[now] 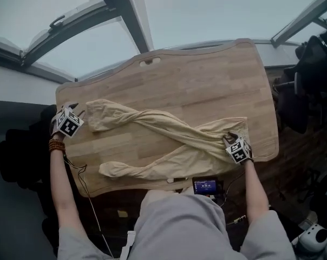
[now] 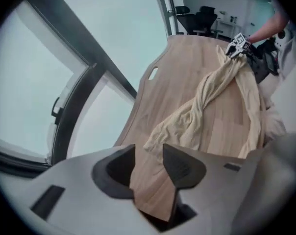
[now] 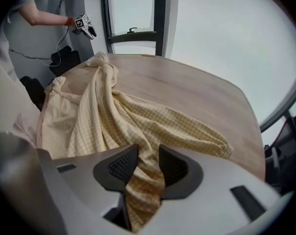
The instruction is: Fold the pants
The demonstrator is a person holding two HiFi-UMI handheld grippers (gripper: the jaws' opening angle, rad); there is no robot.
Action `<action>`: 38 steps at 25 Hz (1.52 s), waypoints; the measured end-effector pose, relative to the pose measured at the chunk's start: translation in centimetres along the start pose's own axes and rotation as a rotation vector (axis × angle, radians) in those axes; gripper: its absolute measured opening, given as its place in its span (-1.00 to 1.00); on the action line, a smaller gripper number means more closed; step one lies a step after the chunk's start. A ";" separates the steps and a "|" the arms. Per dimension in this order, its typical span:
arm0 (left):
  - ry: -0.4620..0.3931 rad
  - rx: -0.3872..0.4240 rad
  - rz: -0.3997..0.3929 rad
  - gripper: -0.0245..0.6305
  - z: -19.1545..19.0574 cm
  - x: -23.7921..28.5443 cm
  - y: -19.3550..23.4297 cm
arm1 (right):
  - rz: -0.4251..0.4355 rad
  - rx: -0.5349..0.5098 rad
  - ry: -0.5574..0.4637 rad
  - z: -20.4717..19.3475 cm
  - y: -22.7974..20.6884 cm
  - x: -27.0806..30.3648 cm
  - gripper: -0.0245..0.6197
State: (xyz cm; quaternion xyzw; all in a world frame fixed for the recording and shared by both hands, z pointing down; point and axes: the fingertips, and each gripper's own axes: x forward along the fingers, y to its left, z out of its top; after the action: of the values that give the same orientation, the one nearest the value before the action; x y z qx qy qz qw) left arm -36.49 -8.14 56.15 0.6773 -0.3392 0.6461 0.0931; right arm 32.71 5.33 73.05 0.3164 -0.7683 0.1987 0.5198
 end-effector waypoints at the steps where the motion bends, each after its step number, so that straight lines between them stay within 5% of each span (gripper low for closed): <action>1: -0.010 0.008 0.018 -0.38 -0.4 0.4 -0.4 | -0.010 -0.006 -0.008 0.6 -0.1 -0.3 -0.50; 5: -0.047 0.146 -0.022 -0.37 -0.6 4.3 -7.8 | -0.017 -0.076 -0.080 5.3 1.2 -1.4 -0.51; 10: -0.088 0.347 -0.029 -0.37 -0.3 10.6 -16.6 | 0.107 -0.140 -0.159 10.6 7.4 -0.6 -0.53; 13: -0.084 0.317 -0.018 -0.40 -0.3 12.6 -16.7 | 0.161 -0.200 -0.179 13.2 11.1 -0.1 -0.53; 15: -0.086 0.327 -0.012 -0.91 -0.3 12.7 -16.1 | 0.164 -0.236 -0.172 14.0 12.5 0.3 -0.53; 20: -0.125 0.394 -0.147 -0.91 -0.8 6.8 -13.9 | 0.149 -0.284 -0.127 14.0 14.4 2.7 -0.53; 23: -0.203 0.474 -0.147 -0.91 -0.2 4.8 -13.8 | 0.138 -0.263 -0.137 14.1 14.6 3.2 -0.54; 27: -0.179 0.429 -0.138 -0.41 -1.8 9.2 -15.2 | 0.113 -0.209 -0.170 15.1 15.0 2.7 -0.55; 30: -0.115 0.352 -0.175 -0.33 -3.7 12.0 -15.3 | 0.092 -0.181 -0.180 15.4 14.8 2.1 -0.56; 33: -0.084 0.365 -0.167 -0.43 -4.5 13.3 -15.6 | 0.076 -0.166 -0.181 15.4 14.9 1.8 -0.58; 34: -0.073 0.373 -0.151 -0.77 -4.8 13.6 -15.5 | 0.075 -0.170 -0.181 15.6 15.1 1.8 -0.58; 35: -0.065 0.367 -0.150 -0.90 -5.1 13.6 -15.6 | 0.076 -0.177 -0.180 15.7 15.4 1.8 -0.58; 38: -0.086 0.333 -0.203 -0.90 -4.8 11.1 -16.0 | 0.080 -0.218 -0.167 16.0 16.3 2.6 -0.59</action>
State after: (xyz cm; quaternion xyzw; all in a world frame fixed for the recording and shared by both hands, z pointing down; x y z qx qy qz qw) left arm -31.81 2.89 72.25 0.7410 -0.1614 0.6512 0.0298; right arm 9.97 6.15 69.78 0.2425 -0.8379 0.1076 0.4770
